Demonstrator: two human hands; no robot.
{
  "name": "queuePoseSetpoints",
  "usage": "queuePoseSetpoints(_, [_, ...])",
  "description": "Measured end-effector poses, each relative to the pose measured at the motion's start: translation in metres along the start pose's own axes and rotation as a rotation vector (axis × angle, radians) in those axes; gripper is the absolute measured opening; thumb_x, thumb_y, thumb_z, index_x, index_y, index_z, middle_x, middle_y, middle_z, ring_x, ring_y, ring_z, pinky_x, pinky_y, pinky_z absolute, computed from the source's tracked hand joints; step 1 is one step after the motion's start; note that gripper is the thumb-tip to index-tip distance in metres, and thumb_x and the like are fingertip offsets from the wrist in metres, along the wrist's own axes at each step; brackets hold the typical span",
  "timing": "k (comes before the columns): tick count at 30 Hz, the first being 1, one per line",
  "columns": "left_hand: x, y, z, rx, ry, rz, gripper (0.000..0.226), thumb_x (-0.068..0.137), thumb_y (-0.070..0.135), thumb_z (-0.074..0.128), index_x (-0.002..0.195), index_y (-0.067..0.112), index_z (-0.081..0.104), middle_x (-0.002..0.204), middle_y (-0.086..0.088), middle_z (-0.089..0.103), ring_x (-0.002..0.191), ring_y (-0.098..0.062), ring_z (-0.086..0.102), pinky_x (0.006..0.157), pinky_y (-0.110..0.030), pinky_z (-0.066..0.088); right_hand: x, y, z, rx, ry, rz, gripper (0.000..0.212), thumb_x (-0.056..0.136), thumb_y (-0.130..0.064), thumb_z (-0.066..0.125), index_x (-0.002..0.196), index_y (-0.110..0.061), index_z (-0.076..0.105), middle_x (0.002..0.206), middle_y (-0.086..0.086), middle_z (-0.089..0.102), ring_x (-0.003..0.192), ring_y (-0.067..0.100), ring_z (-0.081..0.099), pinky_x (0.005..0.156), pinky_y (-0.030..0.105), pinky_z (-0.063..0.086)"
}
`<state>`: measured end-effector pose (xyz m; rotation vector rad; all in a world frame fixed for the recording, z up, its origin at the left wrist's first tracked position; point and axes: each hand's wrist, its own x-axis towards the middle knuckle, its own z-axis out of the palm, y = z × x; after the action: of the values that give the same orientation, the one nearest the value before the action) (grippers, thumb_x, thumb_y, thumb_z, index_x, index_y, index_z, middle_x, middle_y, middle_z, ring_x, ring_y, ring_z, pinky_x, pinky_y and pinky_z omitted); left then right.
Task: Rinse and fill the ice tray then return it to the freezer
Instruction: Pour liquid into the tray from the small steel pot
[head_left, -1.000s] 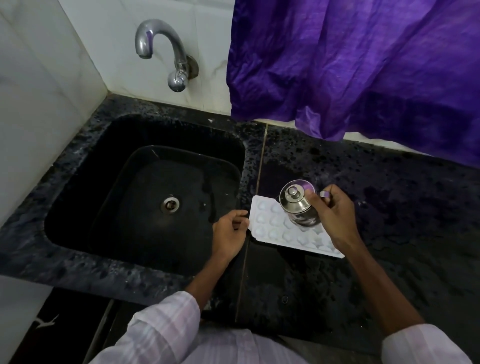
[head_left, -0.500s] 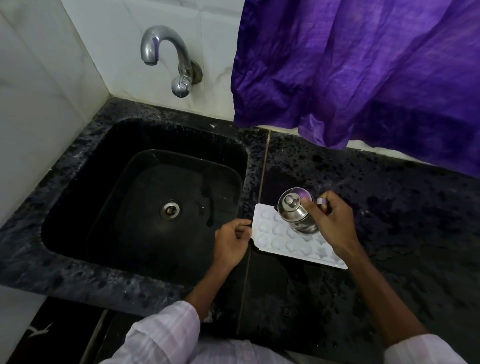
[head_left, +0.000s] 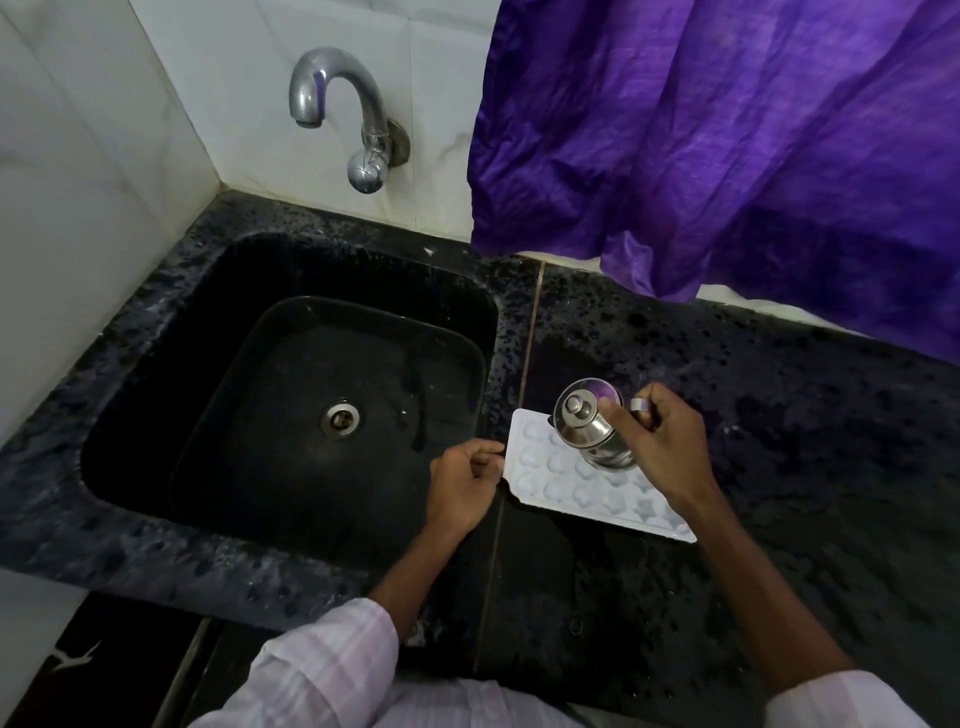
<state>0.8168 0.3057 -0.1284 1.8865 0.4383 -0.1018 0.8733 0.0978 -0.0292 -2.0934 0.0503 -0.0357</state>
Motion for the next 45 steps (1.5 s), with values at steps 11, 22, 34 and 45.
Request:
queuePoseSetpoints(11, [-0.0010,0.0039,-0.0012,-0.001,-0.019,0.005,0.020,0.089,0.004,0.068,0.105,0.013,0.075,0.087,0.002,0.076,0.079,-0.001,0.069,0.071,-0.004,0.050,0.0006,-0.0011,0.0008,-0.052,-0.018,-0.029,0.047,0.083,-0.028,0.077,0.064,-0.015,0.036,0.060,0.001,0.036,0.055,0.009,0.030,0.057,0.030,0.034])
queuePoseSetpoints(22, [-0.0013,0.0052,-0.0004,-0.005,-0.031,0.000,0.021,0.088,0.002,0.067,0.104,0.013,0.076,0.084,0.004,0.075,0.076,0.000,0.069,0.074,-0.011,0.054,0.0018,-0.0027,0.0020,-0.085,-0.035,-0.044,0.047,0.083,-0.028,0.077,0.064,-0.015,0.037,0.060,-0.002,0.036,0.053,0.007,0.029,0.055,0.025,0.032])
queuePoseSetpoints(34, [0.0004,0.0040,-0.0009,-0.012,-0.045,0.015,0.021,0.088,0.003,0.069,0.104,0.014,0.076,0.088,0.002,0.076,0.080,-0.002,0.070,0.077,-0.012,0.055,0.0037,-0.0057,0.0030,-0.145,-0.044,-0.089,0.047,0.083,-0.029,0.077,0.064,-0.014,0.037,0.059,-0.002,0.036,0.052,0.008,0.031,0.052,0.018,0.030])
queuePoseSetpoints(45, [0.0008,0.0039,-0.0013,-0.003,-0.045,0.013,0.020,0.088,0.002,0.069,0.104,0.012,0.076,0.087,0.003,0.075,0.076,0.002,0.067,0.073,-0.006,0.051,0.0027,-0.0074,-0.0022,-0.132,-0.038,-0.088,0.048,0.083,-0.028,0.078,0.066,-0.008,0.038,0.060,0.000,0.037,0.053,0.007,0.031,0.051,0.017,0.030])
